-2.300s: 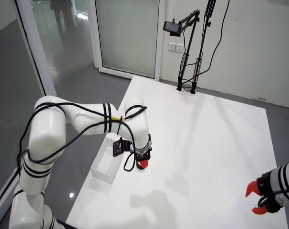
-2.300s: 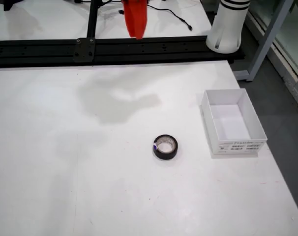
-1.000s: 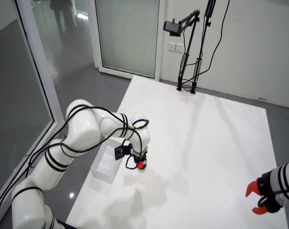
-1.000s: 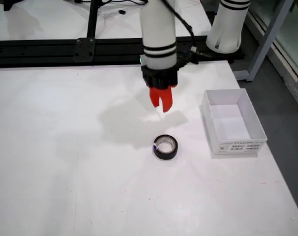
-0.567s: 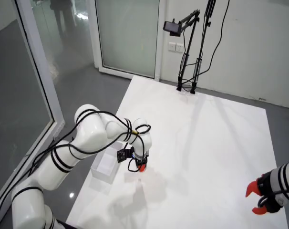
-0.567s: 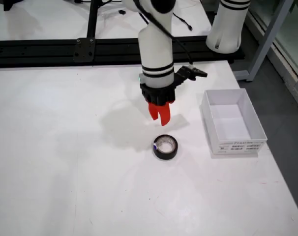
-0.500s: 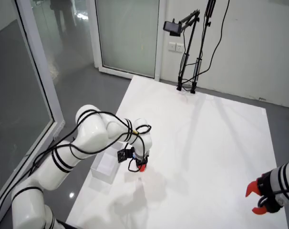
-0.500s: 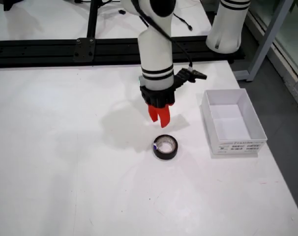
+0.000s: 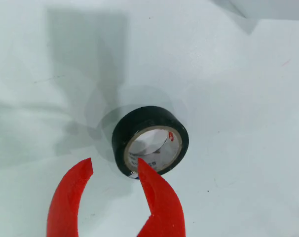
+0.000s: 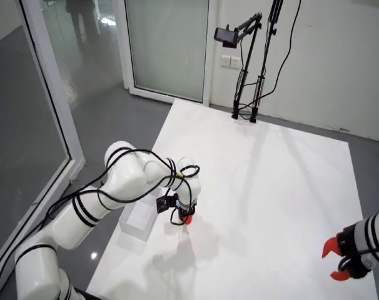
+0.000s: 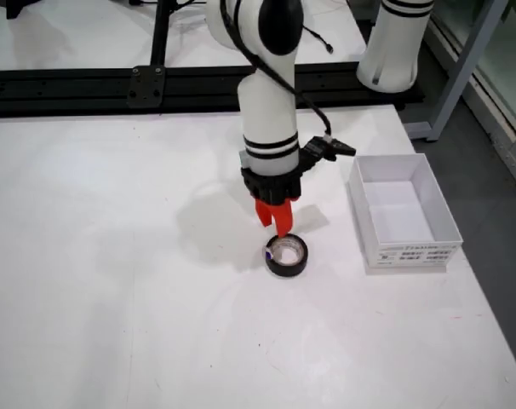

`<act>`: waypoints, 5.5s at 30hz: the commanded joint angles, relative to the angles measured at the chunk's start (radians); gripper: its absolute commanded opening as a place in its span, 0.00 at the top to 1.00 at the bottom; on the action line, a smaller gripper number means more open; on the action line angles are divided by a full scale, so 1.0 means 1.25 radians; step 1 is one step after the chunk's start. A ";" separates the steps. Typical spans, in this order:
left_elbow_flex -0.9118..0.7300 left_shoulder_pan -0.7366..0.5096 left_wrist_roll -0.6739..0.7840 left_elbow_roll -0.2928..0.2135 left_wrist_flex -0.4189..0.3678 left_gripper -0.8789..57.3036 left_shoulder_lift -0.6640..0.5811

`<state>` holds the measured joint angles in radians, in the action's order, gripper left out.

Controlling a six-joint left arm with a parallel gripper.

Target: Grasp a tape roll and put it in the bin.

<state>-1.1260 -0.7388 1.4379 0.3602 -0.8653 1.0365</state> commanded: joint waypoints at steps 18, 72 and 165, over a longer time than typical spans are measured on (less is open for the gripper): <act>0.059 0.034 -0.020 0.004 0.007 0.73 0.060; 0.222 0.007 -0.123 0.019 -0.286 1.00 -0.035; -0.307 0.128 -0.015 0.063 -0.141 1.00 -0.357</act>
<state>-1.5132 -0.5175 1.4186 0.3554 -0.9768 0.7344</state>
